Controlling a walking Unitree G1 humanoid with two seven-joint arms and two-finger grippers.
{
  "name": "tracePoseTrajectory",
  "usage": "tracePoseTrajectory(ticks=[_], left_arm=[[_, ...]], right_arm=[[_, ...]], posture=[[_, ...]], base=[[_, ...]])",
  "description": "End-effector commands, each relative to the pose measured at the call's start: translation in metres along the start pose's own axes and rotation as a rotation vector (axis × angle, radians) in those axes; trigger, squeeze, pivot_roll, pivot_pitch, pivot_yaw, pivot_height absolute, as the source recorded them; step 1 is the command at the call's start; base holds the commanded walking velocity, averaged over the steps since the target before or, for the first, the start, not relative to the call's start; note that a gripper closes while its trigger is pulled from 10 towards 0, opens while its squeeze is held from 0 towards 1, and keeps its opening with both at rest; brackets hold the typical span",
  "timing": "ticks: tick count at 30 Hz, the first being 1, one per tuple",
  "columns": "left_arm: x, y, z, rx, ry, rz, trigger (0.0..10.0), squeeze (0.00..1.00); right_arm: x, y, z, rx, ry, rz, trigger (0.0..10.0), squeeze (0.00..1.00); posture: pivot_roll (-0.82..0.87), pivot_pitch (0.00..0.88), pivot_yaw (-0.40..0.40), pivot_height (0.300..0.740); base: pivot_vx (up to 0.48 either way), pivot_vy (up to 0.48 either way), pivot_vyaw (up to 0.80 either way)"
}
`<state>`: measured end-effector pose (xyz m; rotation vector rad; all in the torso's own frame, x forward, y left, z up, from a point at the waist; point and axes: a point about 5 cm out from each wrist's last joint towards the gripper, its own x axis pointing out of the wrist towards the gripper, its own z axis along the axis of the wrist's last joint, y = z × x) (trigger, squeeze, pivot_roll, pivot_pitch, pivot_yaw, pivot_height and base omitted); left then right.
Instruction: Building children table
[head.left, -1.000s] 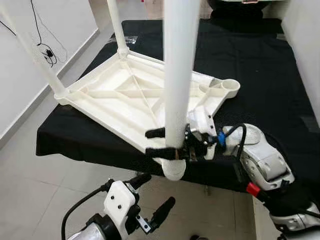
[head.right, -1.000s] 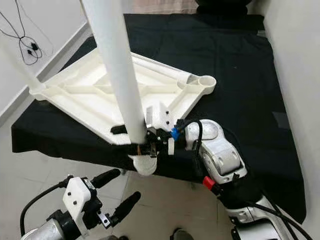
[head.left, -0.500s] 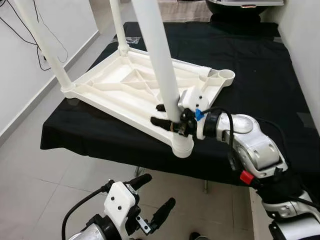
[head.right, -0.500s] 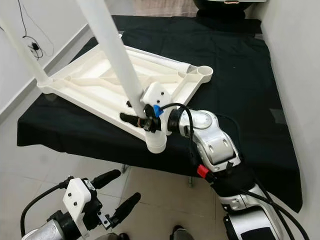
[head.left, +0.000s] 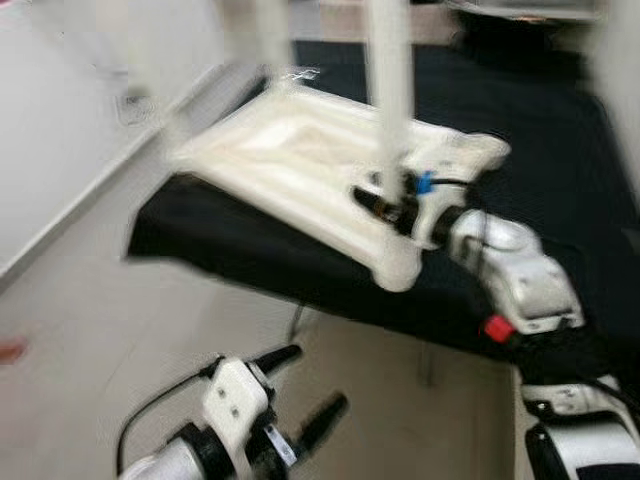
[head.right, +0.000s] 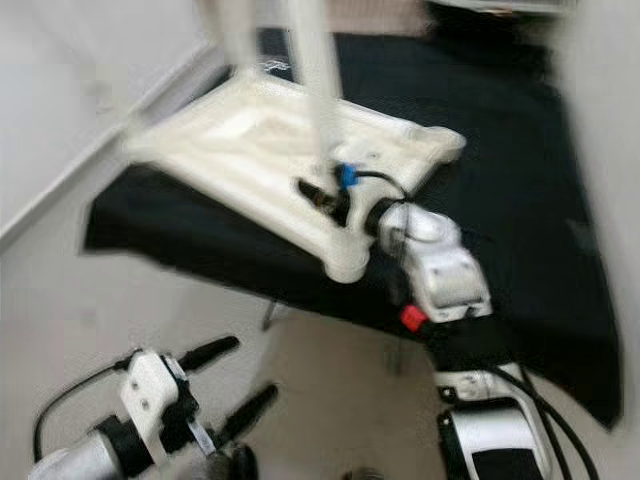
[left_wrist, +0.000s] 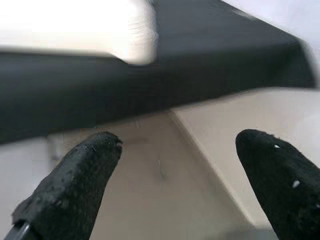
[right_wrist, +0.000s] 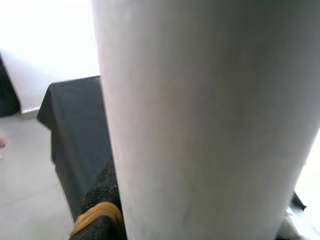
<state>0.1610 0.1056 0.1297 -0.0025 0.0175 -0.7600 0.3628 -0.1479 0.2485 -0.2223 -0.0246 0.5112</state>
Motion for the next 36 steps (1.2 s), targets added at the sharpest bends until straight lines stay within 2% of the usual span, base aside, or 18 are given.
tracePoseTrajectory(ticks=[1, 4, 5, 7, 16, 19, 20, 21, 22, 24, 28, 29, 32, 33, 36], left_arm=[[0.001, 0.004, 0.002, 0.029, 0.003, -0.002, 10.0, 0.0], [0.001, 0.004, 0.002, 0.029, 0.003, -0.002, 10.0, 0.0], [0.0, 0.004, 0.002, 0.029, 0.003, -0.001, 10.0, 0.0], [0.0, 0.004, 0.002, 0.03, 0.003, -0.001, 10.0, 0.0], [0.001, 0.005, 0.002, 0.031, 0.002, -0.003, 10.0, 0.0], [0.001, 0.005, 0.002, 0.031, 0.002, -0.004, 10.0, 0.0], [0.001, 0.005, 0.002, 0.031, 0.001, -0.004, 10.0, 0.0], [0.001, 0.005, 0.002, 0.031, 0.001, -0.004, 10.0, 0.0], [0.002, 0.005, 0.002, 0.031, 0.001, -0.004, 10.0, 0.0], [0.002, 0.005, 0.002, 0.031, 0.001, -0.004, 10.0, 0.0], [0.002, 0.005, 0.003, 0.031, 0.001, -0.005, 10.0, 0.0], [0.002, 0.005, 0.003, 0.032, 0.001, -0.006, 10.0, 0.0], [0.002, 0.005, 0.003, 0.032, 0.001, -0.006, 10.0, 0.0], [0.002, 0.005, 0.003, 0.032, 0.001, -0.006, 10.0, 0.0], [0.002, 0.005, 0.003, 0.033, 0.002, -0.007, 10.0, 0.0]], right_arm=[[0.002, 0.009, -0.031, 0.073, 0.109, 0.018, 10.0, 0.0], [0.004, 0.01, -0.026, 0.099, 0.058, 0.008, 10.0, 0.0], [0.005, 0.012, -0.02, 0.135, -0.003, 0.02, 10.0, 0.0], [0.005, 0.013, -0.018, 0.155, -0.022, 0.03, 10.0, 0.0], [0.007, 0.015, -0.02, 0.267, -0.028, 0.016, 10.0, 0.0], [0.008, 0.018, -0.019, 0.294, -0.063, 0.038, 10.0, 0.0], [0.007, 0.022, -0.016, 0.285, -0.122, 0.096, 10.0, 0.0], [0.007, 0.022, -0.016, 0.285, -0.122, 0.096, 10.0, 0.0], [0.004, 0.026, -0.012, 0.264, -0.169, 0.161, 10.0, 0.0], [0.003, 0.027, -0.011, 0.255, -0.179, 0.176, 10.0, 0.0], [-0.004, 0.031, 0.0, 0.18, -0.265, 0.293, 10.0, 0.0], [-0.005, 0.033, 0.001, 0.124, -0.271, 0.323, 10.0, 0.0], [-0.005, 0.035, 0.002, 0.087, -0.271, 0.343, 10.0, 0.0], [-0.005, 0.038, 0.0, 0.021, -0.257, 0.38, 10.0, 0.0], [-0.003, 0.043, -0.004, -0.059, -0.21, 0.429, 10.0, 0.0]], posture=[[0.04, 0.22, 0.063, 0.74], [0.04, 0.22, 0.063, 0.74], [0.04, 0.223, 0.064, 0.74], [0.04, 0.223, 0.064, 0.74], [0.04, 0.222, 0.064, 0.74], [0.04, 0.222, 0.064, 0.74], [0.04, 0.223, 0.064, 0.74], [0.04, 0.223, 0.064, 0.74], [0.04, 0.223, 0.064, 0.74], [0.04, 0.223, 0.064, 0.74], [0.05, 0.225, 0.064, 0.74], [0.05, 0.226, 0.065, 0.74], [0.05, 0.226, 0.065, 0.74], [0.05, 0.226, 0.066, 0.74], [0.05, 0.228, 0.066, 0.74]], base=[[0.0, 0.0, 0.0], [0.0, 0.0, 0.0], [0.0, 0.0, 0.0], [0.0, 0.0, 0.0], [0.0, 0.0, 0.0], [0.0, 0.0, 0.0], [0.0, 0.0, 0.0], [0.0, 0.0, 0.0], [0.0, 0.0, 0.0], [0.0, 0.0, 0.0], [0.0, 0.0, 0.0], [0.0, 0.0, 0.0], [0.0, 0.0, 0.0], [0.0, 0.0, 0.0], [0.0, 0.0, 0.0]])
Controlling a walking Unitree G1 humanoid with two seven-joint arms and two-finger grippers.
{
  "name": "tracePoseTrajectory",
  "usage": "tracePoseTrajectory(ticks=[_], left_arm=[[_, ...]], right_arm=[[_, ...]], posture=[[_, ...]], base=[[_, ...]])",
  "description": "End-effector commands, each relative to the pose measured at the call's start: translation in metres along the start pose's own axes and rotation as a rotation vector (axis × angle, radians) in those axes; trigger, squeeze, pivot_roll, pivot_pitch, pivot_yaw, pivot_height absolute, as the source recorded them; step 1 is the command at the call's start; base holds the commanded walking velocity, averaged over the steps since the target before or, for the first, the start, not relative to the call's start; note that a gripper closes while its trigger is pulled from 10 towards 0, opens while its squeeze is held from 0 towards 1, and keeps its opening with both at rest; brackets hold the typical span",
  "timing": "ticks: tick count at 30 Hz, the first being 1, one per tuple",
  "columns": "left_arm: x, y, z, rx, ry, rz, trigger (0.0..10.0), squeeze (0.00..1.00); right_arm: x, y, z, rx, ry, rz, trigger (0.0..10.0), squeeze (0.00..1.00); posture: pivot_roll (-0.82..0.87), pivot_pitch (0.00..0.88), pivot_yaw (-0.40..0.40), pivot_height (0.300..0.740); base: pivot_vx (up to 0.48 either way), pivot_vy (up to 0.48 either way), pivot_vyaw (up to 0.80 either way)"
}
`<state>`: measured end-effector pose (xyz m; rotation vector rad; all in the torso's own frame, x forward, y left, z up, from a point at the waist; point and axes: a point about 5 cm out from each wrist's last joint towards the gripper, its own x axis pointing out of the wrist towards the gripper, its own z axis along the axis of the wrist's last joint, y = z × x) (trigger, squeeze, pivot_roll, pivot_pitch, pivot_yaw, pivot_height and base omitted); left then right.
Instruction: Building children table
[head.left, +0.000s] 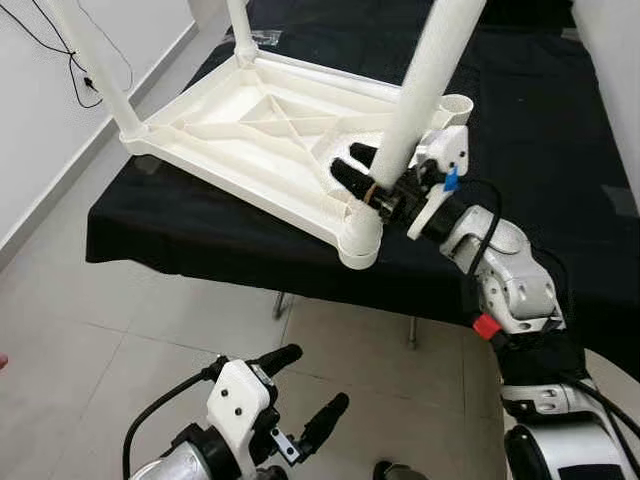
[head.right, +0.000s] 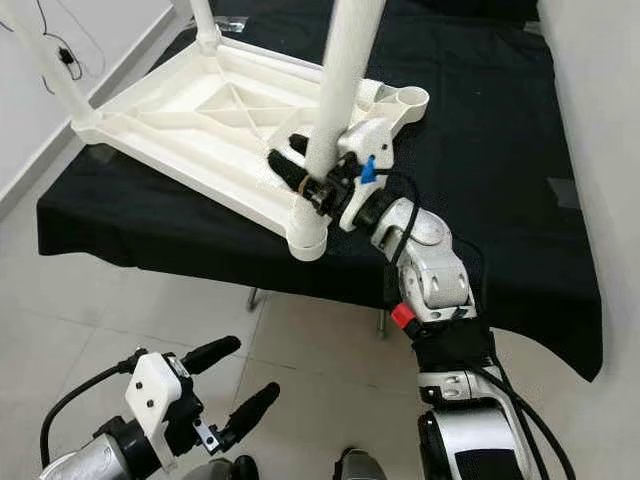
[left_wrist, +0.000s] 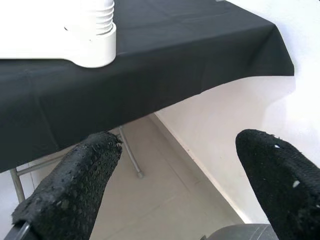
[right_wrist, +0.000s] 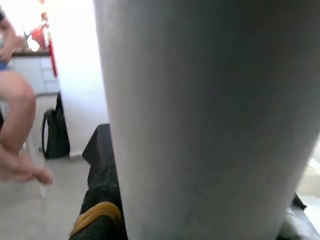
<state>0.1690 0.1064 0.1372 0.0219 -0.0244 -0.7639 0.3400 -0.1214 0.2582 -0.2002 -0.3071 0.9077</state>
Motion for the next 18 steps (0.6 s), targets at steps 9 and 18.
tracePoseTrajectory(ticks=[9, 18], left_arm=[[-0.004, -0.002, -0.004, -0.006, 0.032, -0.005, 10.0, 0.0], [-0.004, -0.002, -0.004, -0.009, 0.031, -0.002, 10.0, 0.0]], right_arm=[[0.009, 0.011, -0.022, 0.014, 0.207, 0.172, 10.0, 0.0], [0.017, -0.002, -0.02, 0.083, 0.261, 0.135, 10.0, 0.0]], posture=[[0.05, 0.235, 0.065, 0.74], [0.05, 0.24, 0.056, 0.74]], base=[[0.0, 0.0, 0.0], [0.0, 0.0, 0.0]])
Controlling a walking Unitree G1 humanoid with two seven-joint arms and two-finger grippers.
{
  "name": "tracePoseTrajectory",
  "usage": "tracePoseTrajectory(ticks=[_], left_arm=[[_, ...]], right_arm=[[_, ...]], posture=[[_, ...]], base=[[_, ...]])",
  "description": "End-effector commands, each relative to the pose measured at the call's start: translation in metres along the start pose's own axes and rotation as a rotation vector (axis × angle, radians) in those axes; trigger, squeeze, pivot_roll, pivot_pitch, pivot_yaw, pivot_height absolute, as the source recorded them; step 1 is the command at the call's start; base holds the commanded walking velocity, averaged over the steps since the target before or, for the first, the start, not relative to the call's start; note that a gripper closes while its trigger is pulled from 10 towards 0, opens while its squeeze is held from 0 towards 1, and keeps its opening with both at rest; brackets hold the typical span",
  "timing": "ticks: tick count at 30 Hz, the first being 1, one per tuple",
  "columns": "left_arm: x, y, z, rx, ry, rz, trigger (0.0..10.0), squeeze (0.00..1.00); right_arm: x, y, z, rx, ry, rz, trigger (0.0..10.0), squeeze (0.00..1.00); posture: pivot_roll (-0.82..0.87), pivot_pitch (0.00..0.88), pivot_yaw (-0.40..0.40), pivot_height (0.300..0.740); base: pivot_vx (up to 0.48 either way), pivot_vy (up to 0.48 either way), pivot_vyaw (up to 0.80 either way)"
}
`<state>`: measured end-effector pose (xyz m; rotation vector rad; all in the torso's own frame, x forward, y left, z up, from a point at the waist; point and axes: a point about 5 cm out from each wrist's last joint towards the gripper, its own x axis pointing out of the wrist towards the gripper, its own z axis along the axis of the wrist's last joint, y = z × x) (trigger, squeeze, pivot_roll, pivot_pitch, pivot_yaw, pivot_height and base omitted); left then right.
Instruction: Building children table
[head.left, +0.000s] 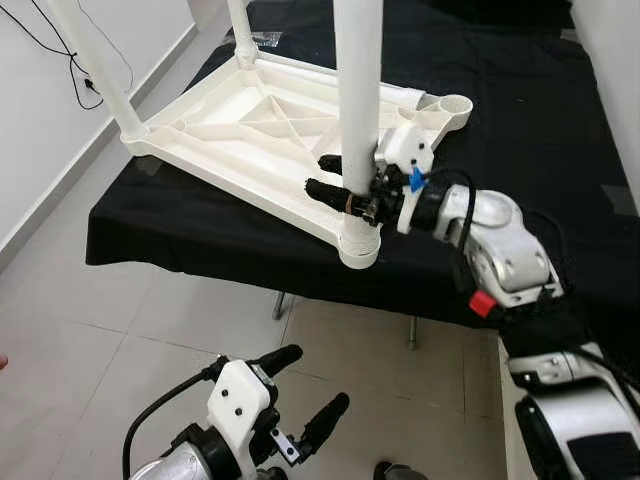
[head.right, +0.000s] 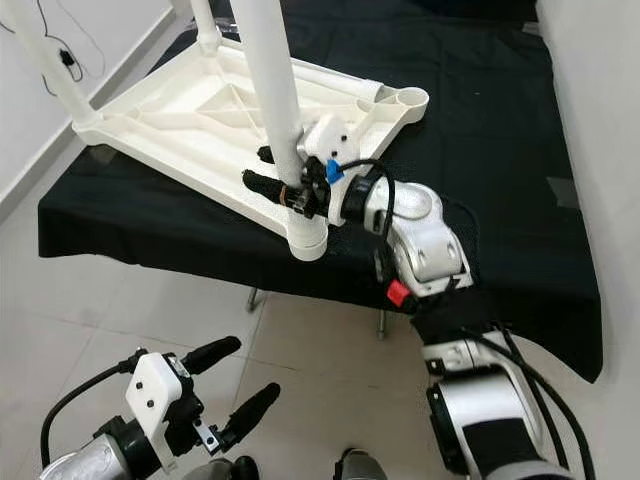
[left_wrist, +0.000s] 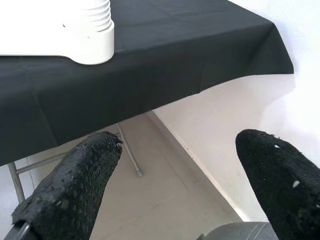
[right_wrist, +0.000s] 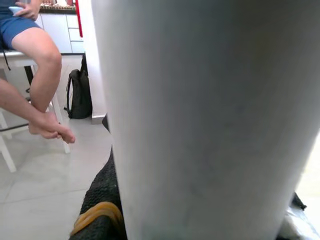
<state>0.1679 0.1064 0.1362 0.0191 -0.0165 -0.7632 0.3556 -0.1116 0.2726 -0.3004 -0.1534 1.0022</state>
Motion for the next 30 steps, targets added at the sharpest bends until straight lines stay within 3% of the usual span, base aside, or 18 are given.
tracePoseTrajectory(ticks=[1, 13, 22, 30], left_arm=[[-0.003, -0.002, -0.003, -0.004, 0.024, -0.002, 10.0, 0.0], [-0.003, -0.001, -0.002, -0.003, 0.024, -0.001, 10.0, 0.0], [-0.003, -0.001, -0.003, -0.002, 0.024, -0.001, 10.0, 0.0], [-0.003, -0.001, -0.003, -0.002, 0.025, -0.002, 10.0, 0.0]], right_arm=[[0.003, 0.007, -0.028, 0.106, 0.097, 0.019, 10.0, 0.0], [0.005, 0.004, -0.033, 0.29, 0.01, -0.082, 10.0, 0.0], [0.006, 0.009, -0.037, 0.292, 0.008, -0.095, 10.0, 0.0], [0.008, 0.024, -0.047, 0.261, 0.014, -0.097, 10.0, 0.0]], posture=[[0.05, 0.24, 0.056, 0.74], [0.05, 0.24, 0.059, 0.74], [0.05, 0.237, 0.06, 0.74], [0.05, 0.234, 0.059, 0.74]], base=[[0.0, 0.0, 0.0], [0.0, 0.0, 0.0], [0.0, 0.0, 0.0], [0.0, 0.0, 0.0]])
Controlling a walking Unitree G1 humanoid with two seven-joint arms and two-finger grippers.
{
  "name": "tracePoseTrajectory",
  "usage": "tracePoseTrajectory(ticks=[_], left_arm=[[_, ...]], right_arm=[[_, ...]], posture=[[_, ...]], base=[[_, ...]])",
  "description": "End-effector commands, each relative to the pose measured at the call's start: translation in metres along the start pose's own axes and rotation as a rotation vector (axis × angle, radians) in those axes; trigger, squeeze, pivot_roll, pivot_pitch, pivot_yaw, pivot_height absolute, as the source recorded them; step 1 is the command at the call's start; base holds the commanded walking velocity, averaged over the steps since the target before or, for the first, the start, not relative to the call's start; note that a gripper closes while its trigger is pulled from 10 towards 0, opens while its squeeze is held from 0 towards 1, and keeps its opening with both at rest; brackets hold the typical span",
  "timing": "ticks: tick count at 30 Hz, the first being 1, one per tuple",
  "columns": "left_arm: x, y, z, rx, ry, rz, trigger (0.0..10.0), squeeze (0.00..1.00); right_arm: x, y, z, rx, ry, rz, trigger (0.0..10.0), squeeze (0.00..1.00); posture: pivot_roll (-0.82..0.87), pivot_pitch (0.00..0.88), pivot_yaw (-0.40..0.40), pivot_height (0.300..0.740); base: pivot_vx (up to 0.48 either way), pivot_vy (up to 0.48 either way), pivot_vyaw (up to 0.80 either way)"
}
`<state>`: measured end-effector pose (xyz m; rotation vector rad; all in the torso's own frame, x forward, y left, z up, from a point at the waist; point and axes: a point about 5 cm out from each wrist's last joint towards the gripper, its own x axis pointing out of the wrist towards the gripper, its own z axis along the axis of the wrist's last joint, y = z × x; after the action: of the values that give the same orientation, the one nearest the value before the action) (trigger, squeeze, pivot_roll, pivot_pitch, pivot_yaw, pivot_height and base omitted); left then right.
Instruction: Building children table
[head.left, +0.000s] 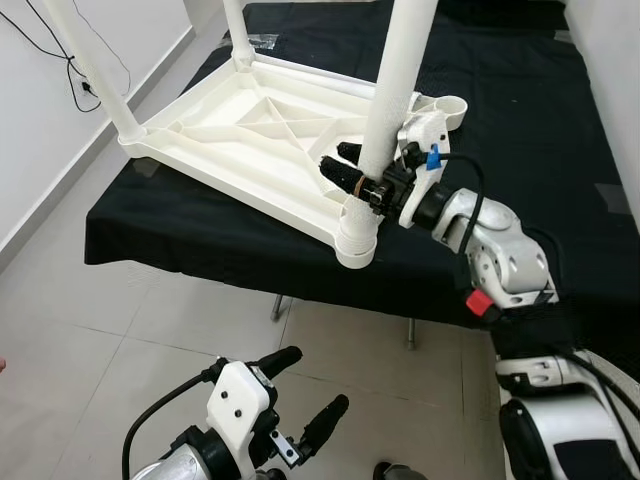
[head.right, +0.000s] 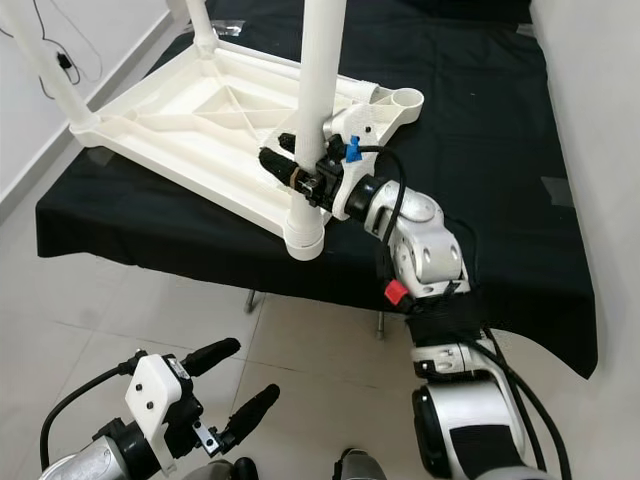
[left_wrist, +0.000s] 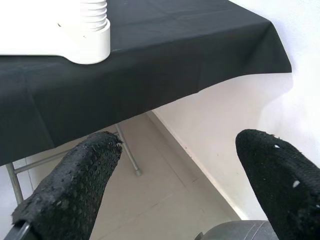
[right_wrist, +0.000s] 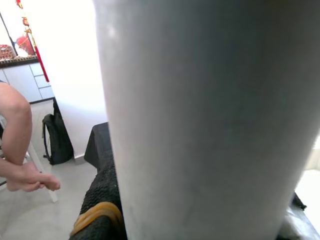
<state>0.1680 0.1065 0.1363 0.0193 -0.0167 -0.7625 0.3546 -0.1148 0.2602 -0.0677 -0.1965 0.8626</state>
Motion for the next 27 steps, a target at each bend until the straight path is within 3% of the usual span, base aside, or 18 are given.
tracePoseTrajectory(ticks=[1, 13, 27], left_arm=[[-0.003, -0.001, -0.003, -0.002, 0.025, -0.003, 10.0, 0.0], [-0.003, -0.003, -0.003, -0.003, 0.023, -0.003, 10.0, 0.0], [-0.002, -0.002, -0.003, -0.005, 0.021, -0.003, 10.0, 0.0]], right_arm=[[0.004, 0.016, -0.039, 0.08, 0.146, 0.052, 10.0, 0.0], [-0.001, 0.027, -0.059, 0.06, 0.283, 0.041, 10.0, 0.0], [-0.001, 0.027, -0.063, 0.082, 0.357, -0.019, 10.0, 0.0]], posture=[[0.05, 0.234, 0.059, 0.74], [0.05, 0.233, 0.052, 0.74], [0.04, 0.233, 0.049, 0.74]], base=[[0.0, 0.0, 0.0], [0.0, 0.0, 0.0], [0.0, 0.0, 0.0]])
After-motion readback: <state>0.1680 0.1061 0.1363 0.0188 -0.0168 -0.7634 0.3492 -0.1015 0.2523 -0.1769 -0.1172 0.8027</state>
